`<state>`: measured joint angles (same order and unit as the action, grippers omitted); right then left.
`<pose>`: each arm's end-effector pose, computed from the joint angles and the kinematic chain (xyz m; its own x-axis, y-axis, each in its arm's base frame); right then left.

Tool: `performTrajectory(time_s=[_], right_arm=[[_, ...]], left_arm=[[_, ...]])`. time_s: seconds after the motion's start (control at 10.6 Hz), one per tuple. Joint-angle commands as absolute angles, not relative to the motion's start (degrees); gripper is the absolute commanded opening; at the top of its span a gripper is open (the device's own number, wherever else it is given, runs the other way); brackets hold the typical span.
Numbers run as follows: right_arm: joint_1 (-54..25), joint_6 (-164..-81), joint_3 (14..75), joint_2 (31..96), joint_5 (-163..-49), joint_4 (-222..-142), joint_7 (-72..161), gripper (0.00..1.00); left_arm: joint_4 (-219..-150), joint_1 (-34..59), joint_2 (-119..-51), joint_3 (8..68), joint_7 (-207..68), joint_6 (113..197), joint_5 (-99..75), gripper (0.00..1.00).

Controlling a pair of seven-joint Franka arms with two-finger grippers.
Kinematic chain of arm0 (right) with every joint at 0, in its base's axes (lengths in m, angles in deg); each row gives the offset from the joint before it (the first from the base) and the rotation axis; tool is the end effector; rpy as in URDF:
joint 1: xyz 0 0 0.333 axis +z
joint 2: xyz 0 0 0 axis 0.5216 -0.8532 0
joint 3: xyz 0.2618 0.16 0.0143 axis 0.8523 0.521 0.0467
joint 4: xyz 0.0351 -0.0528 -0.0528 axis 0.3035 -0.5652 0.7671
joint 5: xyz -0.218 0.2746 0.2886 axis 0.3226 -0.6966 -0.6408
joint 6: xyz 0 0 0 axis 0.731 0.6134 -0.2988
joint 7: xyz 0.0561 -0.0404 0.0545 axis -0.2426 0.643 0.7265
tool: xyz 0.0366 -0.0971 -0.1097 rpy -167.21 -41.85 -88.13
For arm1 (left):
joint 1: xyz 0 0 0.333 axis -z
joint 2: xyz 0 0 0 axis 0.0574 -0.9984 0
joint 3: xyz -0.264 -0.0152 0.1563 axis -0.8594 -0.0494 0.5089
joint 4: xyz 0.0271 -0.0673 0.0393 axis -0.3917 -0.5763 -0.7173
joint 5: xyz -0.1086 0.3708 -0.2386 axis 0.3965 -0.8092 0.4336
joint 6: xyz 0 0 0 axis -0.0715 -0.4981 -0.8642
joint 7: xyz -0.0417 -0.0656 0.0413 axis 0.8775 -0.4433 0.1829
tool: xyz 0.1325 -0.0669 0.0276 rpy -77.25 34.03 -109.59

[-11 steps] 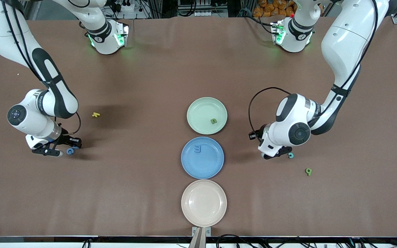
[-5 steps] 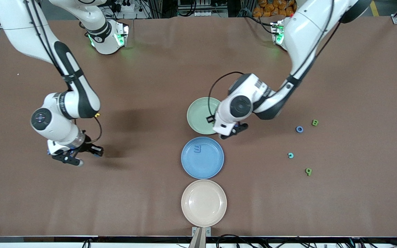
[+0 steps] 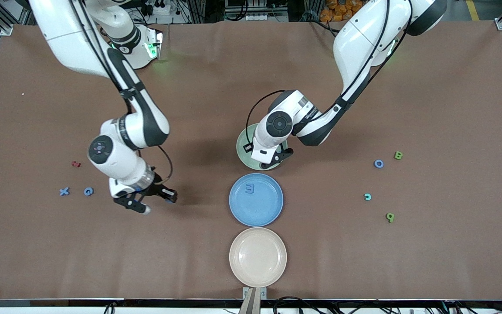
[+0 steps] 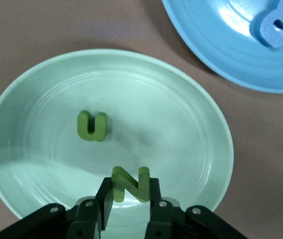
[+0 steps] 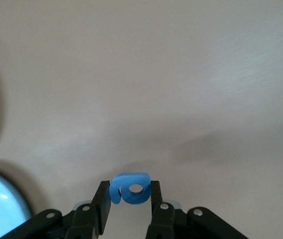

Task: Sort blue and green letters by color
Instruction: 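Place the N on the green plate while the right gripper places the a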

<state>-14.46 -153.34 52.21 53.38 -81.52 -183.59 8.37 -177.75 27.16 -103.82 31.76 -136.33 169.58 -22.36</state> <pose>0.6936 0.2405 0.1591 0.9203 -0.3850 0.0692 -0.3588 -0.9013 -0.2425 0.4944 -0.5348 0.1114 0.8389 0.4711 -0.2727 0.4995 -0.8653 0.0420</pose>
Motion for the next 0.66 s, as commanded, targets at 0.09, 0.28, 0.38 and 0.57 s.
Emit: performTrajectory(time_s=[0.09, 0.28, 0.38, 0.57], right_arm=[[-7.64, -157.05, 51.84, 44.09, -82.8, -172.71, 0.48, 0.21], [-4.99, -158.82, 51.84, 42.68, -82.8, -170.34, -1.11, 0.21], [-3.68, -158.83, 51.93, 42.07, -82.8, -169.02, -1.9, 0.21], [-1.74, -159.0, 52.54, 41.27, -82.89, -167.35, -4.96, 0.21]], left_arm=[[-176.11, 27.47, -102.39, 33.24, -138.58, 169.5, -21.4, 1.0], [-176.2, 25.97, -98.89, 33.06, -137.79, 168.89, -22.19, 1.0], [-176.2, 25.79, -97.48, 33.23, -136.22, 167.93, -22.19, 1.0], [-176.28, 21.33, -94.93, 33.24, -125.28, 163.11, -22.19, 1.0]])
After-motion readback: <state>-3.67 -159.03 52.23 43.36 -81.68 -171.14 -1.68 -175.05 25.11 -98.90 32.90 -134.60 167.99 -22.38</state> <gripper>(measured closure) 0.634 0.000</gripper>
